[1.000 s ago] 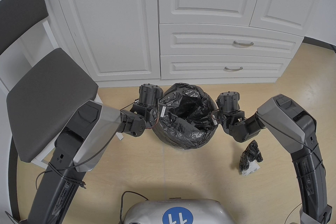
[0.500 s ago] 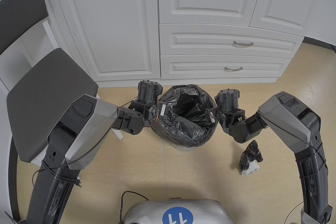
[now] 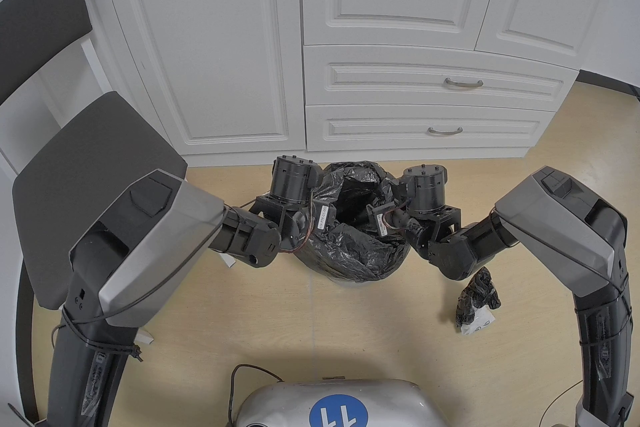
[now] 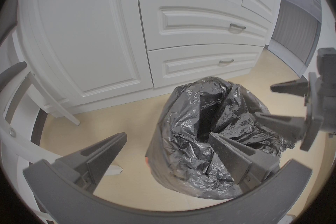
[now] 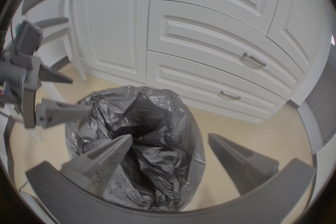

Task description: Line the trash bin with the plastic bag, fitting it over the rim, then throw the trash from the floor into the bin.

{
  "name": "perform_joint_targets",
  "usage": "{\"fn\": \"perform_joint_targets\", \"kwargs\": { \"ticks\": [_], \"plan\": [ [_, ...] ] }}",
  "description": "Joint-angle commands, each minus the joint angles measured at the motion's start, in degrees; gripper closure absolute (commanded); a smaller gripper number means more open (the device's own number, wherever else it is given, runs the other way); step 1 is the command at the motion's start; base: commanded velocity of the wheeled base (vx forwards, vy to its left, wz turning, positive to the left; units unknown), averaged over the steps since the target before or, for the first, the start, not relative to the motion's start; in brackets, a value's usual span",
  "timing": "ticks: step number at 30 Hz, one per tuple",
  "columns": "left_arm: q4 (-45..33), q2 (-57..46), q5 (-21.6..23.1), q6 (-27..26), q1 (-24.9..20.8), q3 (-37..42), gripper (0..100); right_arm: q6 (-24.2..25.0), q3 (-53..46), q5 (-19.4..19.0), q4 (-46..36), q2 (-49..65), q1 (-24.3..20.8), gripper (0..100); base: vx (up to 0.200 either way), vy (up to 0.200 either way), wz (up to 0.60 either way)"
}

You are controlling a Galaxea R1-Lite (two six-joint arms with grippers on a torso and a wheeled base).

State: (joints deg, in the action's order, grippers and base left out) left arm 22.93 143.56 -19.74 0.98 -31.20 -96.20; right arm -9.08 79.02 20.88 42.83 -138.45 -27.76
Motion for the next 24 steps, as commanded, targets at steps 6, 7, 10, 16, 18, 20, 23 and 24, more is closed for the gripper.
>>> {"fn": "perform_joint_targets", "kwargs": {
  "ticks": [6, 7, 10, 16, 18, 20, 23, 24],
  "plan": [
    [10.6, -12.8, 0.0, 0.0, -0.3, 18.9, 0, 10.5, 12.6, -2.2, -3.1, -9.0, -4.0, 100, 0.000, 0.000, 0.00],
    [12.8, -14.6, 0.0, -0.3, -0.4, 22.4, 0, 12.4, 15.2, -2.2, -5.2, -10.5, -4.1, 100, 0.000, 0.000, 0.00],
    [15.0, -16.6, 0.0, -0.3, -0.5, 25.8, 0, 16.3, 19.2, -2.3, -9.5, -12.2, -4.4, 100, 0.000, 0.000, 0.00],
    [18.5, -18.2, -0.1, -0.2, -0.5, 29.3, 0, 20.9, 25.8, -3.5, -19.2, -16.0, -4.1, 100, 0.000, 0.000, 0.00],
    [19.3, -18.2, -0.1, -0.2, -0.6, 29.8, 0, 20.9, 26.9, -3.5, -20.6, -17.3, -4.0, 100, 0.000, 0.000, 0.00],
    [19.6, -18.2, -0.2, -0.3, -0.6, 30.1, 0, 20.9, 27.2, -3.5, -21.5, -17.7, -3.9, 100, 0.000, 0.000, 0.00],
    [20.0, -18.2, -0.4, -0.3, -0.6, 30.4, 0, 20.9, 27.5, -3.8, -25.2, -18.2, -4.0, 100, 0.000, 0.000, 0.00],
    [20.1, -18.2, -0.4, -0.3, -0.6, 30.4, 0, 21.1, 27.4, -4.3, -26.3, -18.1, -4.1, 100, 0.000, 0.000, 0.00]
  ]
}}
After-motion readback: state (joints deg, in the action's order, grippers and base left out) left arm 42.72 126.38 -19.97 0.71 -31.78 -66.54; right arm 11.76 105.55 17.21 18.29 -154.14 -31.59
